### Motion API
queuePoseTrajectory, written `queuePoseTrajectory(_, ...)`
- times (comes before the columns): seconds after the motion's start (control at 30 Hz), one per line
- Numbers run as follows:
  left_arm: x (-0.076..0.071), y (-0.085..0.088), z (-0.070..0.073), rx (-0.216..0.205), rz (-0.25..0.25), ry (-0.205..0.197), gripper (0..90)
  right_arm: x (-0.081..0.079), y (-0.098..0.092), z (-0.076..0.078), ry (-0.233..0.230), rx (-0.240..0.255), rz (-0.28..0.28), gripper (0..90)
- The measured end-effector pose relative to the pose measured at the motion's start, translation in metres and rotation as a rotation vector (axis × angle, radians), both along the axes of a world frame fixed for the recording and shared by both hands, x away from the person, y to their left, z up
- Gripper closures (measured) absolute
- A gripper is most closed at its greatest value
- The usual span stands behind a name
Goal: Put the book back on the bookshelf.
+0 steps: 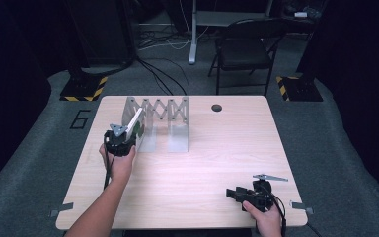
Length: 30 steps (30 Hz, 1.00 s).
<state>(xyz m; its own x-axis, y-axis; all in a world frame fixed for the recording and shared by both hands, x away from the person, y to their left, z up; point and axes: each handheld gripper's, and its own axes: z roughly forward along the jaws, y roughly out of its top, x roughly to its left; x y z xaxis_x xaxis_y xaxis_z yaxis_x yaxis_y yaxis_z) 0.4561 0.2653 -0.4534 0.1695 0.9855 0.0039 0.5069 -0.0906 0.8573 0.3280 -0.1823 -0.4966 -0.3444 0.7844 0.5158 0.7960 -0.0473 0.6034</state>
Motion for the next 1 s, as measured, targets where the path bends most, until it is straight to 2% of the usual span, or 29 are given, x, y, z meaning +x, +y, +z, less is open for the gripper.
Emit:
queuePoseTrajectory(0.23,0.003,-0.006,-0.005,0.028,-0.004,0.035,75.3,-0.001,-0.002,0.000,-0.004,0.000,-0.001,43.5)
queuePoseTrajectory(0.53,0.007,-0.007,-0.014,0.031,-0.005,0.074,74.9,-0.005,-0.007,0.000,-0.002,0.003,-0.017,43.5)
queuePoseTrajectory(1.0,0.007,-0.007,-0.014,0.026,-0.004,0.074,72.9,-0.008,-0.009,0.000,-0.001,-0.003,-0.022,43.5)
